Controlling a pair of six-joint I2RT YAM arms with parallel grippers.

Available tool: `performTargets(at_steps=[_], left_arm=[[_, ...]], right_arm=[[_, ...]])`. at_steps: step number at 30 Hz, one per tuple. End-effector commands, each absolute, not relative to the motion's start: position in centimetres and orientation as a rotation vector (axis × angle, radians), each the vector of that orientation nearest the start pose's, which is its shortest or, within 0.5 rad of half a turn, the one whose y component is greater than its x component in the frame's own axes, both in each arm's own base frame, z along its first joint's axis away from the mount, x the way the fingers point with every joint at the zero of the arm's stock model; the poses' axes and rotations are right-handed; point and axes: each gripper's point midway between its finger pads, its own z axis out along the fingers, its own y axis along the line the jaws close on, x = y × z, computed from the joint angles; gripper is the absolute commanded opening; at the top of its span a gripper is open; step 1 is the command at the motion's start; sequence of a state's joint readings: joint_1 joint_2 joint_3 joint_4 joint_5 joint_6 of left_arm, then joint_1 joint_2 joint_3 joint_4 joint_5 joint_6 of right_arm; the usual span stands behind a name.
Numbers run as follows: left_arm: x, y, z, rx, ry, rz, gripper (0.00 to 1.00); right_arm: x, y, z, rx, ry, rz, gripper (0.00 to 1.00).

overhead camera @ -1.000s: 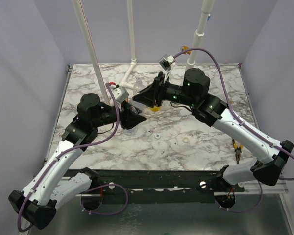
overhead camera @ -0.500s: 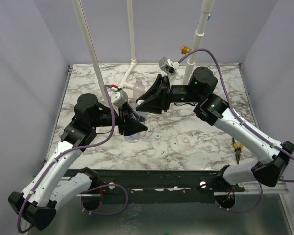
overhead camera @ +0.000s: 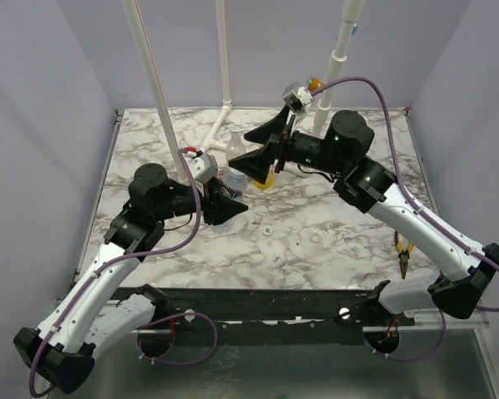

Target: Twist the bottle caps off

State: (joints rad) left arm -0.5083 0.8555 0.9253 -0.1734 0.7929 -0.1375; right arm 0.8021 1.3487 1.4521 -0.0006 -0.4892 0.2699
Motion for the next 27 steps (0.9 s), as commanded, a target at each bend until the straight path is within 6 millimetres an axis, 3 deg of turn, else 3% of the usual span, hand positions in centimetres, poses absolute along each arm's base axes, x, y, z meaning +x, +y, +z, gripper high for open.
performTargets(at_steps=[1, 6, 11, 24, 27], left_arm=[[22.3, -22.7, 31.2, 0.812, 1.552, -0.835, 0.22], [24.4, -21.3, 31.1, 0.752, 1.560, -0.690, 0.21], [24.8, -20.9, 31.3, 0.732, 1.556, -0.659, 0.21], [25.3, -21.1, 31.1, 0.708, 1.576, -0.663, 0.22], [25.5, -21.1, 31.3, 0.705, 1.575, -0.659, 0.22]], right_arm=[[26.2, 36.0, 44.8, -0.643, 1.483, 1.081, 1.00], [28.0, 37.1, 42.4, -0.613, 1.632, 1.050, 0.96], [28.4, 38.0, 41.0, -0.608, 1.691, 1.068, 0.92], [26.8, 39.4, 41.7, -0.639, 1.634, 1.218, 0.88], [26.5, 40.0, 41.1, -0.643, 1.649, 1.259, 0.85]])
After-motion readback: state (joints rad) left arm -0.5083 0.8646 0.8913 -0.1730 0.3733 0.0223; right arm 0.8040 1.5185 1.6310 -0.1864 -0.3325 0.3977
